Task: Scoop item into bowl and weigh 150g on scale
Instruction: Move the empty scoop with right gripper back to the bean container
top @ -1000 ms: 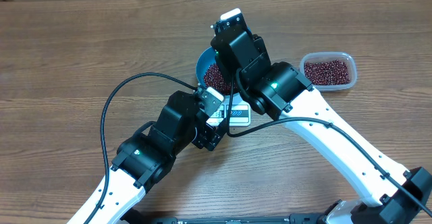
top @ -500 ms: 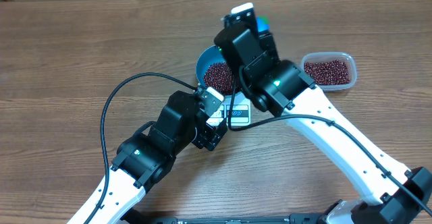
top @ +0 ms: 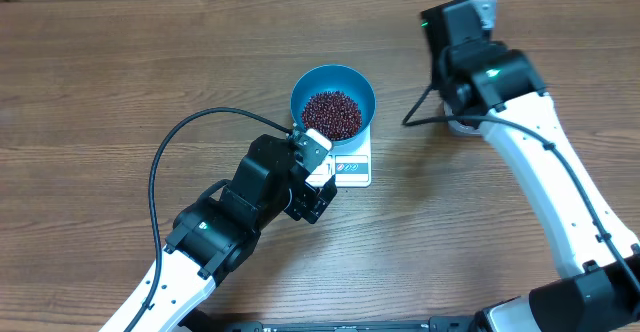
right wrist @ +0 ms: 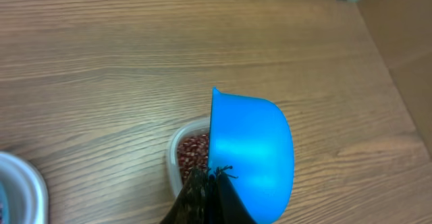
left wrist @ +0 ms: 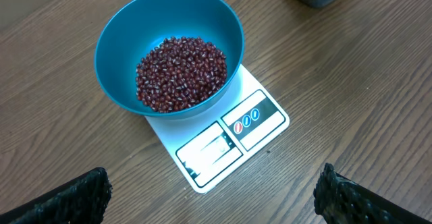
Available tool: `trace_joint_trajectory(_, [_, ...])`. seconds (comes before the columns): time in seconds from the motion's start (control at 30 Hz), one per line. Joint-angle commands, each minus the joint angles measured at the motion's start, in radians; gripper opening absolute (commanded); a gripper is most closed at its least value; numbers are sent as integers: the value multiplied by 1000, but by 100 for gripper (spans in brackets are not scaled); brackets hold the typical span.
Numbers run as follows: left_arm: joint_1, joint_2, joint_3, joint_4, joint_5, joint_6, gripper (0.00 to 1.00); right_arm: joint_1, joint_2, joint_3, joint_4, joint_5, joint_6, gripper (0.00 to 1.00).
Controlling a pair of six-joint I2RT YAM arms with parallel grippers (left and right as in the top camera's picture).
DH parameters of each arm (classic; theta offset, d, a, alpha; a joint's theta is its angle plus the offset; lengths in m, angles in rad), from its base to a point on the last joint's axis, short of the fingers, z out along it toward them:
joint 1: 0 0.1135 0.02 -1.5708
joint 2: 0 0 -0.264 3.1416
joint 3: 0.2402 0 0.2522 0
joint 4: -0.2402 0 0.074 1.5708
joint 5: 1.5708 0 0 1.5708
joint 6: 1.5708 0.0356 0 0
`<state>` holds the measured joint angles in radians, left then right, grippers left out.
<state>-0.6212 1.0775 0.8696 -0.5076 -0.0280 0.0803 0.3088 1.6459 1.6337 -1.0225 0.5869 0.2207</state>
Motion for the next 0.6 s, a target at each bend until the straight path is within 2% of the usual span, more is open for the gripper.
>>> trace_joint_trajectory(0.0, [0, 2, -5, 3, -5, -6, 99, -76, 20, -7, 0, -85, 19, 4])
trace_joint_trajectory(0.37, [0, 2, -5, 3, -5, -6, 100, -121, 169, -11, -33, -121, 19, 4])
trace_joint_trajectory(0.57, [0, 2, -5, 3, -5, -6, 99, -126, 187, -11, -38, -117, 18, 4])
